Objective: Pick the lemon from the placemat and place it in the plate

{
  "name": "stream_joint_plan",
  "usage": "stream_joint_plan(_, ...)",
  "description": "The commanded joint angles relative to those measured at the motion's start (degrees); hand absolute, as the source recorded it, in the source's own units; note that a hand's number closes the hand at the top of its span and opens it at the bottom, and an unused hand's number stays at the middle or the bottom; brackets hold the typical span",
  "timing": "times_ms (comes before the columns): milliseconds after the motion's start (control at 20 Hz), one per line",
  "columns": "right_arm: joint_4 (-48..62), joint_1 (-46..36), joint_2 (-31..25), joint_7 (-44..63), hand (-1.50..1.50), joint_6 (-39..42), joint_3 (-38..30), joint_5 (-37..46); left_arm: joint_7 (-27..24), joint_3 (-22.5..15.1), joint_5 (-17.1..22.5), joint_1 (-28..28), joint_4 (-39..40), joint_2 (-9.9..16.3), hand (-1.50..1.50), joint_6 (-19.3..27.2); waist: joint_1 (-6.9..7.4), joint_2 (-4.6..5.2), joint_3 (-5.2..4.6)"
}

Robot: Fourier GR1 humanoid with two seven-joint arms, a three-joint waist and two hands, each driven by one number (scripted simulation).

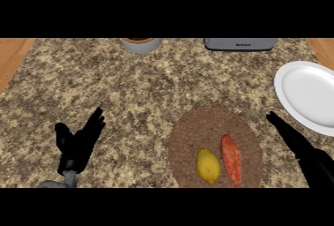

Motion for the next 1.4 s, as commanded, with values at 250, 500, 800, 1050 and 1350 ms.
stream_joint_plan(250, 7.9, -11.2, 14.1, 15.2, -1.50, 4.3, 12.7, 15.9, 1.6, 2.6, -0.6, 1.5, -1.1, 0.9, 0.00, -2.8, 0.12, 0.06, 0.01)
stream_joint_plan(500, 10.9, -6.6, 17.6, 12.7, -1.50, 5.1, 15.2, 16.6, 4.9, 2.2, -2.9, 0.8, -4.0, -1.8, 0.00, -0.3, -0.26, 0.04, 0.05)
stream_joint_plan(800, 16.0, -9.6, 22.7, 10.5, -1.50, 6.7, 12.4, 16.6, 3.0, 1.3, -6.8, 1.8, -3.1, -5.5, 0.00, 0.4, -0.18, 0.07, 0.05)
stream_joint_plan(1050, 13.7, -9.4, 24.7, 15.9, -1.50, 10.5, 14.8, 23.8, 4.2, 6.1, -4.2, 2.3, -3.6, -3.1, 0.00, -4.9, -0.25, 0.03, 0.03)
stream_joint_plan(1350, 15.8, -2.3, 24.4, 14.3, -1.50, 7.4, 18.3, 30.2, 2.9, 5.6, -7.5, 0.3, 0.3, -6.2, 0.00, -4.2, -0.53, 0.03, 0.04)
